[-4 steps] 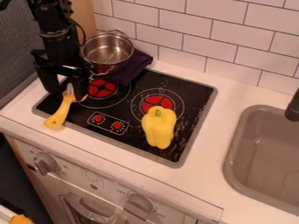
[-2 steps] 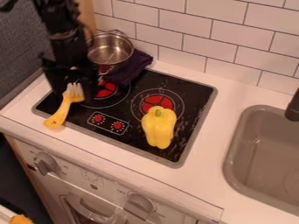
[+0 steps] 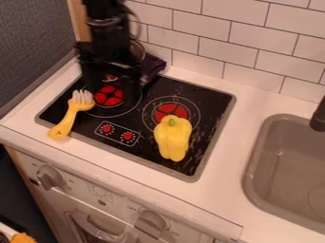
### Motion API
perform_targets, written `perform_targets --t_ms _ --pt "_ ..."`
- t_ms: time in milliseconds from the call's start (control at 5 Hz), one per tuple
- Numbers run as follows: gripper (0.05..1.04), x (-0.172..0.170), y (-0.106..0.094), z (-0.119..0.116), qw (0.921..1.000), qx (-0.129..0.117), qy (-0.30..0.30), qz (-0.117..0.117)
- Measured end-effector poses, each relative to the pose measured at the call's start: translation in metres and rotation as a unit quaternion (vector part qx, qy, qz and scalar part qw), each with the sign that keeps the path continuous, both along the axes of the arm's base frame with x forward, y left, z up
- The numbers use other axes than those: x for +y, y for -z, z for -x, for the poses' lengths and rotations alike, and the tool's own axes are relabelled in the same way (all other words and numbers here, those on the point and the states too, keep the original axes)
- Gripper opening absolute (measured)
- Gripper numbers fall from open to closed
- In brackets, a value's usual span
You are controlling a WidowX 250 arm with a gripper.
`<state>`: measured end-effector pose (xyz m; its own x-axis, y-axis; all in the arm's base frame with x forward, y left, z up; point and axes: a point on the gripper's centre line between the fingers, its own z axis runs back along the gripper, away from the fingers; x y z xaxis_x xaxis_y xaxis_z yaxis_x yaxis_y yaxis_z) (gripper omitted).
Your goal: Put the yellow bell pepper to the silver pot
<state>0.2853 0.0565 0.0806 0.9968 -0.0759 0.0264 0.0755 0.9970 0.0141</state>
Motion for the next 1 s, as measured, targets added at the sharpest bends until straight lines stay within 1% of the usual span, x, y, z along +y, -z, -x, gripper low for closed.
perform_targets --t_ms 200,400,600,800,1000 --pt "1.000 -0.038 0.001 -0.009 0.9978 -0.014 0.064 0.003" --pt "1.000 -0.069 0.004 -0.006 0.9940 -0.011 0.109 -0.003" --pt "1.000 -0.082 0.005 -0.006 0.9920 -0.015 0.125 -0.006" --pt "1.000 -0.083 0.007 -0.005 0.9920 -0.014 0.125 -0.010" --pt "1.000 -0.083 0.012 -0.002 0.9922 -0.005 0.124 -0.007"
